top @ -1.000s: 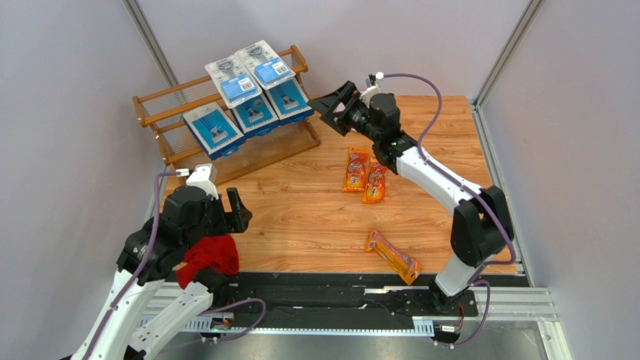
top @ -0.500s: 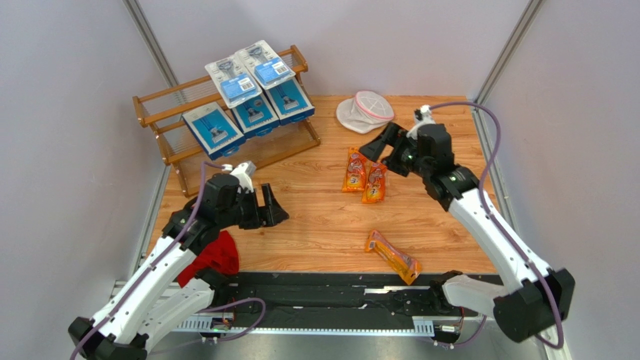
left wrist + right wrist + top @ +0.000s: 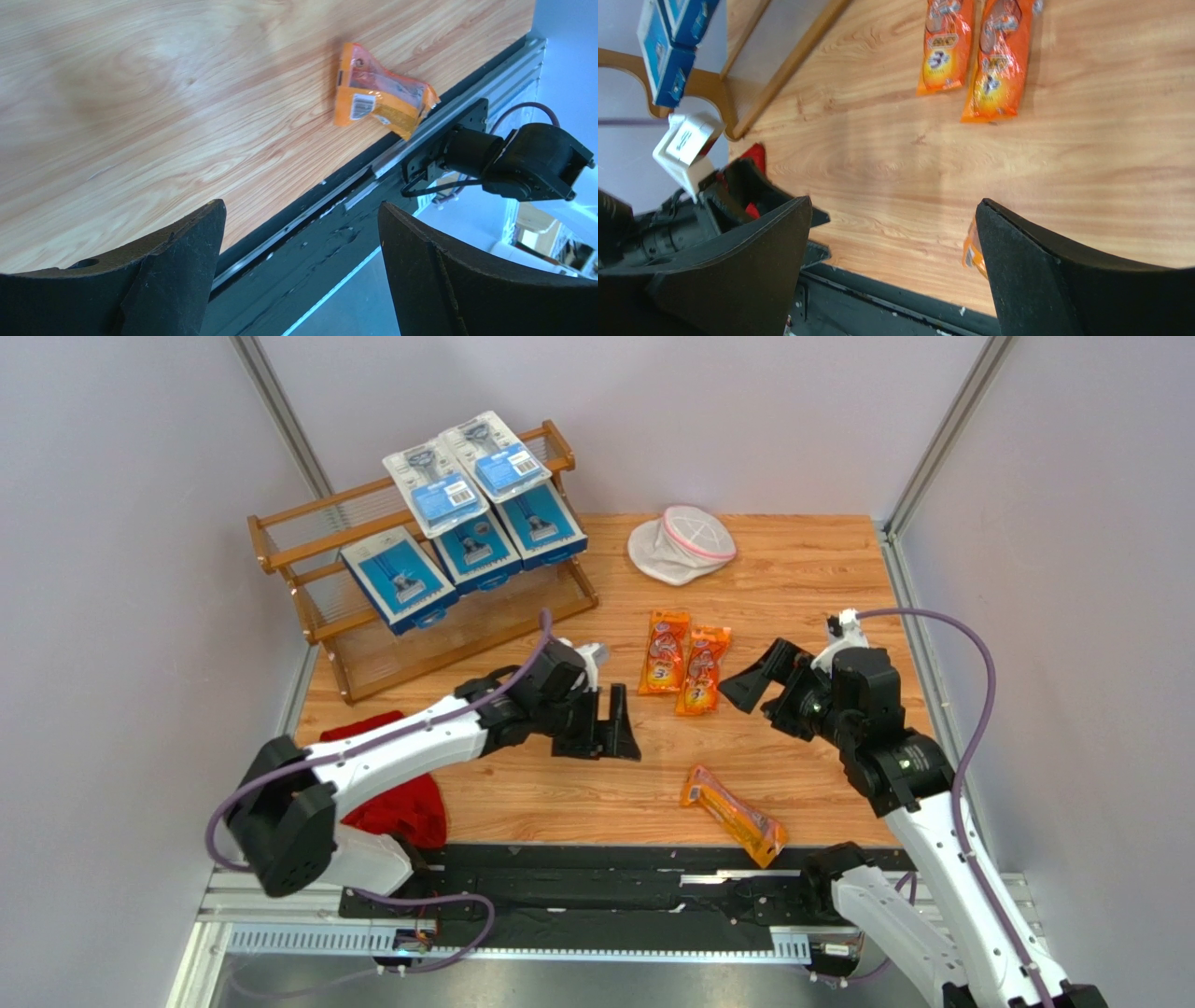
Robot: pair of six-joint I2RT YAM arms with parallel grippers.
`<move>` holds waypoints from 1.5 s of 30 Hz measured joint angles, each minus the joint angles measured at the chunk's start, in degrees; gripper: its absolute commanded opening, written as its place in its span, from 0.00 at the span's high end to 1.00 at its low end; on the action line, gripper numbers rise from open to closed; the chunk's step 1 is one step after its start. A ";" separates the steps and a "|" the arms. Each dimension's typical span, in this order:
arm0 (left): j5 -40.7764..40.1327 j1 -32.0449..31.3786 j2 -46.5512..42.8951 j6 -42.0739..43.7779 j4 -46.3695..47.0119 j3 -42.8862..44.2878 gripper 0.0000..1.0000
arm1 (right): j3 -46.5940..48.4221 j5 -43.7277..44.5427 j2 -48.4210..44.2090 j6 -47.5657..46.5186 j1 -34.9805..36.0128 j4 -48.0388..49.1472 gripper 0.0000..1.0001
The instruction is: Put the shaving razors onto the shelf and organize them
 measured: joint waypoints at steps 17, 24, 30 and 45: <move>6.91 -7.78 26.60 -3.45 14.03 11.45 0.13 | -3.08 2.75 -13.88 -0.20 0.00 -14.36 0.06; 10.27 -8.20 33.03 -4.09 18.01 14.12 0.14 | -3.13 3.41 -16.65 -0.37 0.00 -17.70 0.05; 13.94 -8.15 37.83 -4.72 19.89 16.28 0.17 | -3.13 3.96 -16.65 -0.63 0.00 -19.82 0.05; 19.26 -8.22 41.90 -6.80 26.40 15.93 0.80 | -3.13 4.85 -17.20 -0.61 0.00 -20.63 0.05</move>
